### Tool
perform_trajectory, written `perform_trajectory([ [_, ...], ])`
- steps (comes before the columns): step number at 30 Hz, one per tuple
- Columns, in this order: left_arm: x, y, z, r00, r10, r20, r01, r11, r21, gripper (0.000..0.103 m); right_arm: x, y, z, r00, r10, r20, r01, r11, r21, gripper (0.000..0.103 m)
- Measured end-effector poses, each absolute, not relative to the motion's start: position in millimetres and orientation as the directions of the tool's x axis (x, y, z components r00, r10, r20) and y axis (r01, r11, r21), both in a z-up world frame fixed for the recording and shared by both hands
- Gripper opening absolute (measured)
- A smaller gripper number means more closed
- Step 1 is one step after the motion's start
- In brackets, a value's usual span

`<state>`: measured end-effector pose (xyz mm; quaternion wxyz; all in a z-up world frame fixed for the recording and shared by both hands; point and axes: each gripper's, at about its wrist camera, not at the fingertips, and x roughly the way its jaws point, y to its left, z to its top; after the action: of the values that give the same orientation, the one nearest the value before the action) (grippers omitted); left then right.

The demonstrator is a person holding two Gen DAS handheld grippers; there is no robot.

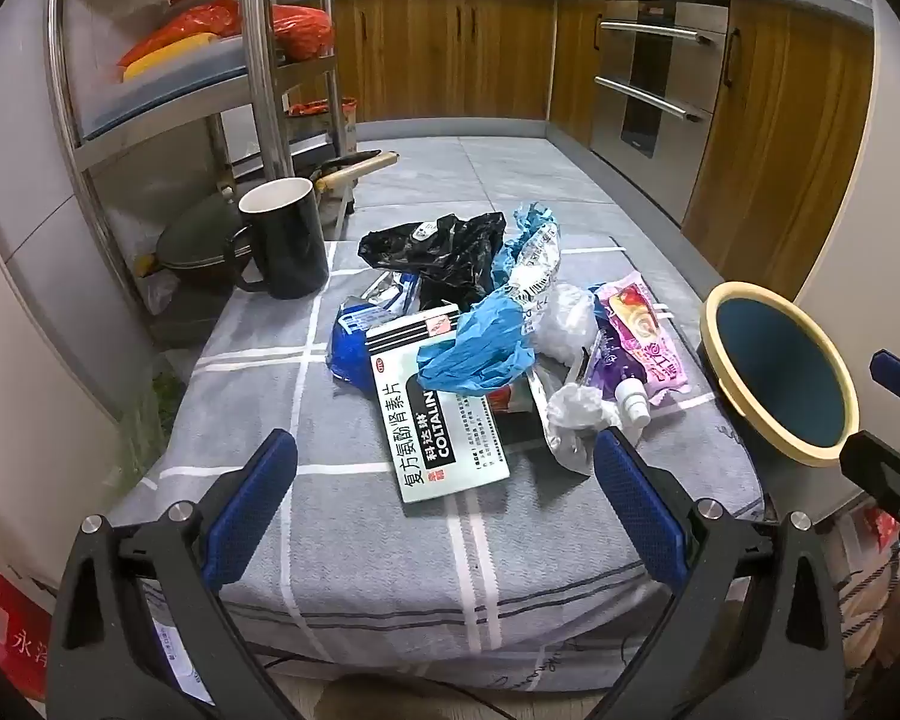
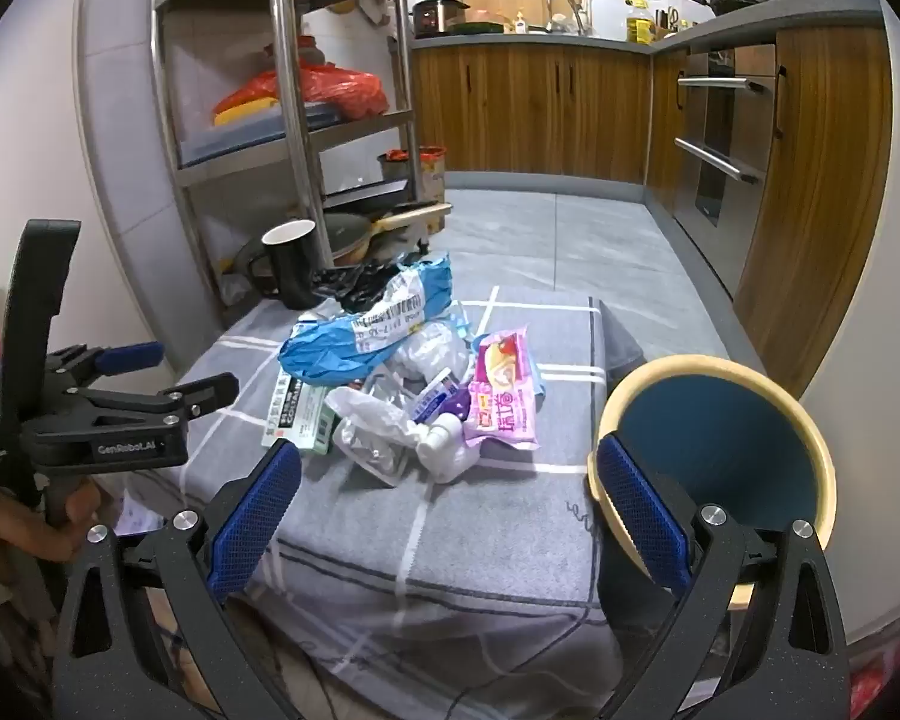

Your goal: Collect trash

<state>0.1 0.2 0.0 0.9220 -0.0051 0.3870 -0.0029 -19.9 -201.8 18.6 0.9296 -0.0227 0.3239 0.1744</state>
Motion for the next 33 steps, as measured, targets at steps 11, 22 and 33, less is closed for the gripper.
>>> perform_trajectory([
  [11,-0.2,-0.5,0.1,0.705,0.003,-0.710,-0.003,1.000,0.001,0.097,-19.2,-202.7,17.8,0.728,0.310,-0.611,-0.339,0.938,0.072,0.098],
  [22,1.6,0.0,3.9,0.705,-0.002,-0.709,0.001,1.000,-0.001,0.097,-18.2,-204.5,16.8,0.720,0.313,-0.619,-0.338,0.938,0.081,0.098],
  [33,-0.3,-0.7,2.4,0.708,0.001,-0.706,-0.002,1.000,-0.001,0.097,-20.0,-202.2,19.0,0.718,0.324,-0.616,-0.346,0.934,0.088,0.098],
])
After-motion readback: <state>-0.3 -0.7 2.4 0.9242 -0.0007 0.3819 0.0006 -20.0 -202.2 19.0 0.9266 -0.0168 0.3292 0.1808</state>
